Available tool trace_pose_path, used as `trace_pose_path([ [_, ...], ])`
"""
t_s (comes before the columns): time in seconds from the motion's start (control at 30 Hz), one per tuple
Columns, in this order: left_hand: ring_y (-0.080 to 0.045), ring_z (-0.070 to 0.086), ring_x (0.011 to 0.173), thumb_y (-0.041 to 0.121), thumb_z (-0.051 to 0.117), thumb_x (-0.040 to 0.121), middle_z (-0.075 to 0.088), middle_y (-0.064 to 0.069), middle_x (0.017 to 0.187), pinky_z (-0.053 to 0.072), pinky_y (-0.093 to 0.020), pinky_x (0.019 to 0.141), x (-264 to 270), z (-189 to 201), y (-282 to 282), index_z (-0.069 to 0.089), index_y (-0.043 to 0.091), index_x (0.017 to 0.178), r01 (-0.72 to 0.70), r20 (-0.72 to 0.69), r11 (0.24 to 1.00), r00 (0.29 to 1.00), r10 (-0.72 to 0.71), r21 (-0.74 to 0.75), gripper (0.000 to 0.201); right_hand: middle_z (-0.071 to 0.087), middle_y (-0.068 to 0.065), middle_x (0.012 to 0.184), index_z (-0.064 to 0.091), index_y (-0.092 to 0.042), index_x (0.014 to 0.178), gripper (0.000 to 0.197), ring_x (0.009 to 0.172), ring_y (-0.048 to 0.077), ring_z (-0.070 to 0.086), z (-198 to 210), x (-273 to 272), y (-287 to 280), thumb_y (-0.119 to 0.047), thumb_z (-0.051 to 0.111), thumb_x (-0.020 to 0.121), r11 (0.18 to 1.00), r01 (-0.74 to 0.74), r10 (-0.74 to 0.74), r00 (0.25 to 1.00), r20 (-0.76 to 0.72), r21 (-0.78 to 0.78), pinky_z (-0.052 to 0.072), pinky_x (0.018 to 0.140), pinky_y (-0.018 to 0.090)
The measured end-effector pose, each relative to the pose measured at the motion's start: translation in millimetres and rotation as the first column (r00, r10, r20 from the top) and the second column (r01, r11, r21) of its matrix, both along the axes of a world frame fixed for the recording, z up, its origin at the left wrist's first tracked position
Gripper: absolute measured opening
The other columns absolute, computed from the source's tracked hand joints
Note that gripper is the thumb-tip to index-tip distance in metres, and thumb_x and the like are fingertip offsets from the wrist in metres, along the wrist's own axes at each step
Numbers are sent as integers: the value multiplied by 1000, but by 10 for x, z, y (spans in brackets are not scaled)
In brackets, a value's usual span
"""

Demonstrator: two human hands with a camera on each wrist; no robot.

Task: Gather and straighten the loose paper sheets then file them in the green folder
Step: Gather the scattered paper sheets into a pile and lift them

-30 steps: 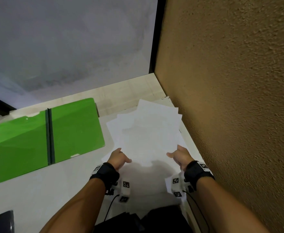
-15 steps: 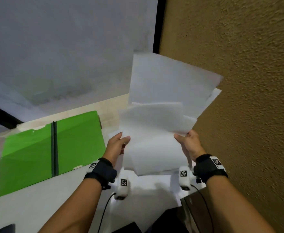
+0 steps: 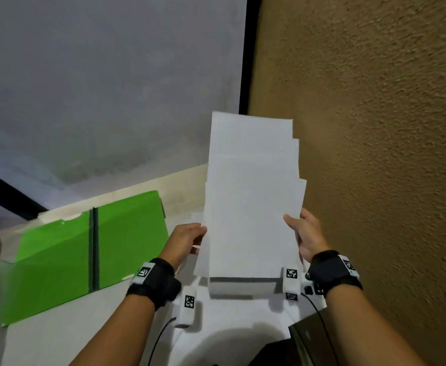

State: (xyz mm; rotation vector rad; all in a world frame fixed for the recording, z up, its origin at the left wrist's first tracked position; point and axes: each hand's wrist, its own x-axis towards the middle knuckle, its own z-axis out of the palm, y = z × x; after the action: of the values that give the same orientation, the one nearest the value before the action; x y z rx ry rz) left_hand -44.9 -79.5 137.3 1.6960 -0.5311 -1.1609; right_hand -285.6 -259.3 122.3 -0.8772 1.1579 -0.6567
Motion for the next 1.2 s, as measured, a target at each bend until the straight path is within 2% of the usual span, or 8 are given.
trace_pose_path([
  [0.3, -20, 66, 85, 31, 64, 93, 69, -4, 95, 53, -31, 72, -37, -161, 164, 64, 16, 101, 26, -248, 999, 969, -15, 38, 17, 73, 15, 123, 63, -6, 127, 34, 112, 35, 70, -69, -75, 179, 6, 58, 96, 994, -96, 98, 995, -36, 62, 52, 101, 54],
  [0.47, -23, 69, 113, -17, 63, 79, 71, -5, 125, 52, -41, 97, -36, -79, 44, 59, 13, 131, 64, -198, 998, 978, -68, -28, 60, 72, 13, 123, 65, -13, 120, 32, 107, 27, 71, 40, -7, 243, 5, 62, 94, 954, -249, 251, 968, 10, 167, 56, 92, 41],
  [0.63, -31, 74, 81, -15, 61, 82, 63, -39, 112, 48, -48, 101, -8, -152, 18, 27, 7, 154, 80, -112, 967, 992, -54, 243, 83, 54, 8, 137, 11, -7, 161, 97, 132, 24, 46, -135, 79, 268, -3, 75, 87, 900, -314, 372, 915, -158, 301, 19, 122, 33],
  [0.7, -47, 58, 118, -15, 62, 82, 50, -37, 138, 52, -39, 93, -58, -166, -2, 30, 6, 151, 71, -9, 961, 997, -71, 267, 79, 61, 8, 109, 17, -7, 159, 88, 105, 20, 58, -159, 139, 302, -1, 71, 90, 909, -307, 370, 906, -205, 283, 28, 116, 30],
  [0.8, -24, 64, 107, -19, 61, 77, 67, -8, 119, 51, -8, 66, -155, 9, -77, 52, 9, 133, -68, 182, 996, 982, 58, 51, 63, 71, 8, 123, 58, -11, 133, 45, 102, 13, 71, -38, 238, 343, 8, 61, 93, 967, -251, 253, 950, -186, 33, 57, 89, 29],
  [0.87, -12, 69, 96, -15, 64, 73, 72, 1, 107, 57, -17, 75, -115, 120, -133, 60, 15, 122, -182, 207, 975, 957, 205, -126, 57, 76, -1, 98, 68, -12, 112, 31, 80, 2, 74, 116, 303, 324, 10, 61, 91, 974, -164, 142, 979, -143, -158, 57, 68, 18],
  [0.97, -18, 72, 101, -6, 70, 73, 76, 0, 108, 58, -38, 91, -18, 203, -176, 67, 18, 113, -229, 206, 939, 936, 285, -258, 47, 76, 1, 94, 72, -9, 100, 19, 86, 14, 72, 334, 393, 253, 6, 69, 88, 943, -57, 31, 996, -86, -327, 58, 80, 29],
  [1.2, -4, 71, 84, 7, 75, 86, 77, 8, 93, 55, -24, 79, -4, 195, -220, 72, 16, 98, -223, 178, 925, 941, 286, -308, 15, 77, -4, 91, 74, -19, 91, 24, 83, 12, 73, 365, 467, 181, 4, 72, 86, 939, -16, -13, 997, -81, -345, 58, 78, 28],
])
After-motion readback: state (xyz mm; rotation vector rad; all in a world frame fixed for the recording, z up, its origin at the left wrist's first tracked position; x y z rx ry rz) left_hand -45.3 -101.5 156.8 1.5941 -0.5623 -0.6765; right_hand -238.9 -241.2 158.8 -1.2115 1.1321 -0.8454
